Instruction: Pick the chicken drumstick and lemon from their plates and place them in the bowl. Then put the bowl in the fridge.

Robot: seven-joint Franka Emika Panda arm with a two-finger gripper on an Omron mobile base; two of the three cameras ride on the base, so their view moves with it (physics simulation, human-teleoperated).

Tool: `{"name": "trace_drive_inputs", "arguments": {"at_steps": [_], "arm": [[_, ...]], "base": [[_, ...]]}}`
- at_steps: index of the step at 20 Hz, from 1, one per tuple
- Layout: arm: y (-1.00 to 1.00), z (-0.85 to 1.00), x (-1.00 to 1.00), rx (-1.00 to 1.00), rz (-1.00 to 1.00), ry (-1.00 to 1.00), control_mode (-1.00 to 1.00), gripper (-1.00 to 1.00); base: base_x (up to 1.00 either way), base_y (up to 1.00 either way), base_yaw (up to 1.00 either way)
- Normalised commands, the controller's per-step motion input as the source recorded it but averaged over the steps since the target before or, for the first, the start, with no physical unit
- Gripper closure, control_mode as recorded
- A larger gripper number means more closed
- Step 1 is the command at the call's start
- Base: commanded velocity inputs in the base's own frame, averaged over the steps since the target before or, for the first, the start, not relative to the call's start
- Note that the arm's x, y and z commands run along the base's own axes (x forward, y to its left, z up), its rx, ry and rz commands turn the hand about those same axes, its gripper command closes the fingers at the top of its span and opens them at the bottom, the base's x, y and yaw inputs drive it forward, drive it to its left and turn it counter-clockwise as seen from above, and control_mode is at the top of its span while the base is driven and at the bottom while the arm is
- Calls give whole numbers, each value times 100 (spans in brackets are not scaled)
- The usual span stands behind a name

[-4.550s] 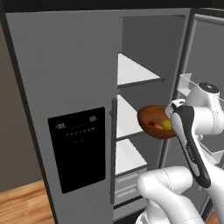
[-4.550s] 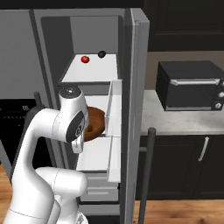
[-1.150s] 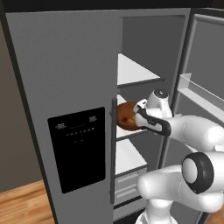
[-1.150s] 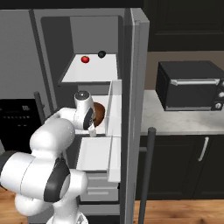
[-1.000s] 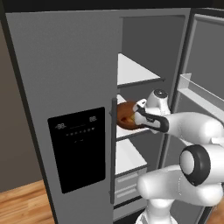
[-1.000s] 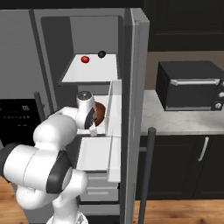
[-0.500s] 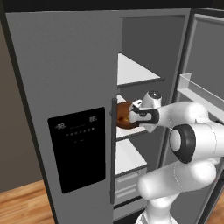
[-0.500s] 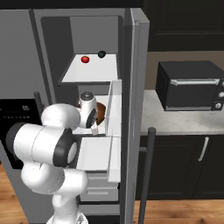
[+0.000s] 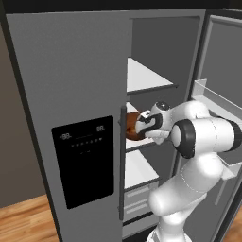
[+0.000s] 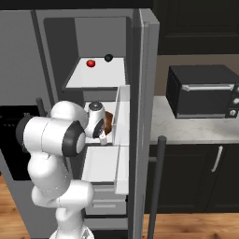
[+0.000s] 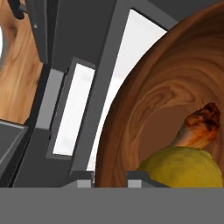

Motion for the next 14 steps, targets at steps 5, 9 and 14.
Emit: {"name": "trace_drive_inputs", "arguments": {"at_steps": [5,9,14], "arm": [[0,-21,34,1,0,0,-100,100],[0,-15,34,2,0,0,-100,100],[12,-15,23,1,0,-1,-100,100]], "base": [[0,0,0],[0,0,0],[0,0,0]]}}
